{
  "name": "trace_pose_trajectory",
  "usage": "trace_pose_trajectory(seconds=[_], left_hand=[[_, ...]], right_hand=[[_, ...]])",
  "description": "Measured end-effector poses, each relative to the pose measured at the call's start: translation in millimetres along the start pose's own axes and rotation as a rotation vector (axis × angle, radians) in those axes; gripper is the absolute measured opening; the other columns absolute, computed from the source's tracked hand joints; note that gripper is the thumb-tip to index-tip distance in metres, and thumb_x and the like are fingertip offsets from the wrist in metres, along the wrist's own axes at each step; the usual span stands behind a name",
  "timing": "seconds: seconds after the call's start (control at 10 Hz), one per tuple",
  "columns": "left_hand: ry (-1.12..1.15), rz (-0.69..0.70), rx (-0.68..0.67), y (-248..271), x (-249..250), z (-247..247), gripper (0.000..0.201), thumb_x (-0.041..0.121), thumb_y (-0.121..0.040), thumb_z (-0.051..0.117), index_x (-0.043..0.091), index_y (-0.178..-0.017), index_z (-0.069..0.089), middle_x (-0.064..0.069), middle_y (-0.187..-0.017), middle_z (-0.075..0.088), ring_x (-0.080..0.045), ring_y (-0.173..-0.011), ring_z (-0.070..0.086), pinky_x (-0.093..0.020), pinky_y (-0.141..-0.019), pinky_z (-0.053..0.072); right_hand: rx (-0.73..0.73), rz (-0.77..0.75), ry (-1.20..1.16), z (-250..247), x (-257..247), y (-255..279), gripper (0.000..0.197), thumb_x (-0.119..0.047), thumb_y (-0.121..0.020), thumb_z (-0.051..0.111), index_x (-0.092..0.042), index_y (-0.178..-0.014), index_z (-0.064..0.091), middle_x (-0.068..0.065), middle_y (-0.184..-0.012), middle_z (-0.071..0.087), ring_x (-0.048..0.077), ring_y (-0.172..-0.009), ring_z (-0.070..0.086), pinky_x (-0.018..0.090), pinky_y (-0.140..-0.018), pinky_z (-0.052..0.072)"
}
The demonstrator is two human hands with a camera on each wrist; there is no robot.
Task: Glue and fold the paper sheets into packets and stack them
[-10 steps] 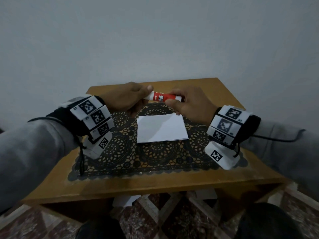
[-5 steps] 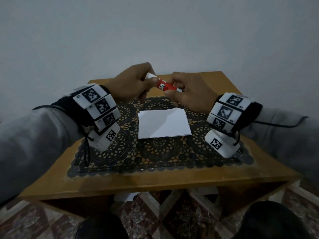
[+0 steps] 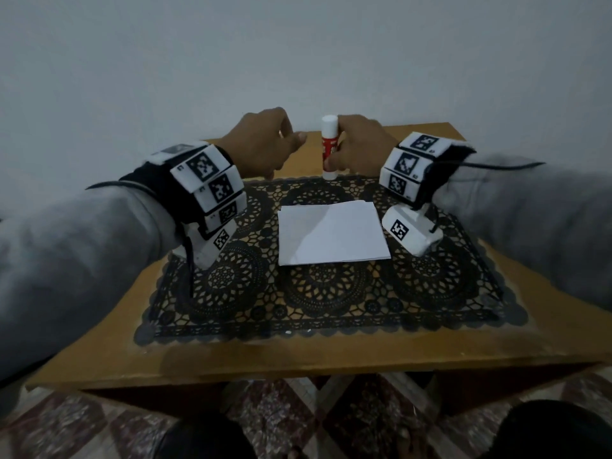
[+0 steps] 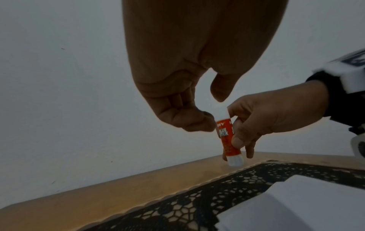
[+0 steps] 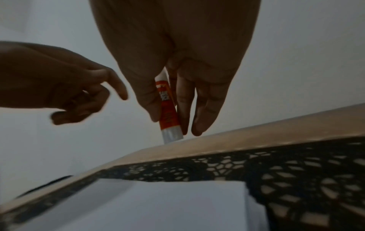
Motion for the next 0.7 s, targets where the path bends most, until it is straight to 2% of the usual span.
trace_pose_trajectory(seconds=[0.1,0.2,0.3,0.4,0.5,0.6,0.7], left_hand=[[-0.044,-0.023,0.023,0,-14,-1,0.027,0.037,-0.097,0.046,0.012,-0.104,0.052,-0.006,-0.080,0.068,-0.017,-0.060,0.063,-0.031,-0.066,0.049],[-0.097,-0.043,0.034,1,-27,1,0.023,0.033,-0.097,0.049,0.013,-0.107,0.055,-0.006,-0.090,0.068,-0.016,-0.070,0.060,-0.028,-0.059,0.040],[-0.158,-0.065,0.057,6,-32,1,0.024,0.033,-0.097,0.049,0.015,-0.111,0.056,-0.005,-0.099,0.065,-0.019,-0.085,0.056,-0.021,-0.053,0.029],[-0.190,-0.058,0.058,9,-31,0,0.024,0.033,-0.097,0.048,0.015,-0.112,0.056,-0.005,-0.102,0.065,-0.017,-0.087,0.052,-0.019,-0.052,0.026],[-0.218,-0.062,0.019,14,-26,-1,0.025,0.033,-0.097,0.047,0.015,-0.112,0.056,-0.004,-0.103,0.064,-0.017,-0.086,0.050,-0.022,-0.053,0.026],[-0.265,-0.058,-0.001,17,-26,-3,0.025,0.033,-0.097,0.047,0.015,-0.113,0.056,-0.004,-0.105,0.062,-0.017,-0.087,0.048,-0.027,-0.058,0.027],[-0.277,-0.058,-0.020,25,-26,-6,0.025,0.033,-0.097,0.048,0.015,-0.110,0.057,-0.001,-0.100,0.059,-0.015,-0.086,0.046,-0.026,-0.066,0.029]], right_hand=[[-0.062,0.045,0.032,14,8,-12,0.046,-0.020,-0.071,0.080,-0.011,-0.111,0.061,0.006,-0.109,0.063,0.024,-0.096,0.060,0.032,-0.080,0.047],[-0.091,0.065,0.110,25,14,-17,0.042,-0.025,-0.070,0.082,-0.010,-0.103,0.060,0.005,-0.101,0.063,0.021,-0.086,0.056,0.031,-0.073,0.044],[-0.108,0.089,0.128,31,17,-16,0.043,-0.028,-0.069,0.082,-0.008,-0.101,0.061,0.005,-0.098,0.063,0.022,-0.086,0.057,0.034,-0.077,0.047],[-0.104,0.084,0.125,31,18,-17,0.041,-0.029,-0.071,0.081,-0.008,-0.101,0.062,0.004,-0.097,0.062,0.023,-0.089,0.059,0.035,-0.079,0.047],[-0.125,0.080,0.141,31,18,-16,0.036,-0.029,-0.070,0.081,-0.013,-0.092,0.059,0.002,-0.092,0.061,0.022,-0.086,0.058,0.031,-0.072,0.043],[-0.144,0.088,0.136,32,17,-15,0.037,-0.029,-0.070,0.082,-0.014,-0.093,0.057,0.002,-0.095,0.060,0.022,-0.089,0.058,0.031,-0.074,0.043],[-0.137,0.110,0.106,27,19,-14,0.046,-0.030,-0.073,0.080,-0.013,-0.110,0.059,0.003,-0.107,0.064,0.023,-0.098,0.060,0.034,-0.084,0.047]])
Point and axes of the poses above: each hand's wrist, its own y-axis away from the middle knuckle, its own z-axis out of the palm, x = y × z, the point moved 5 cm from there along -y, towards the middle knuckle
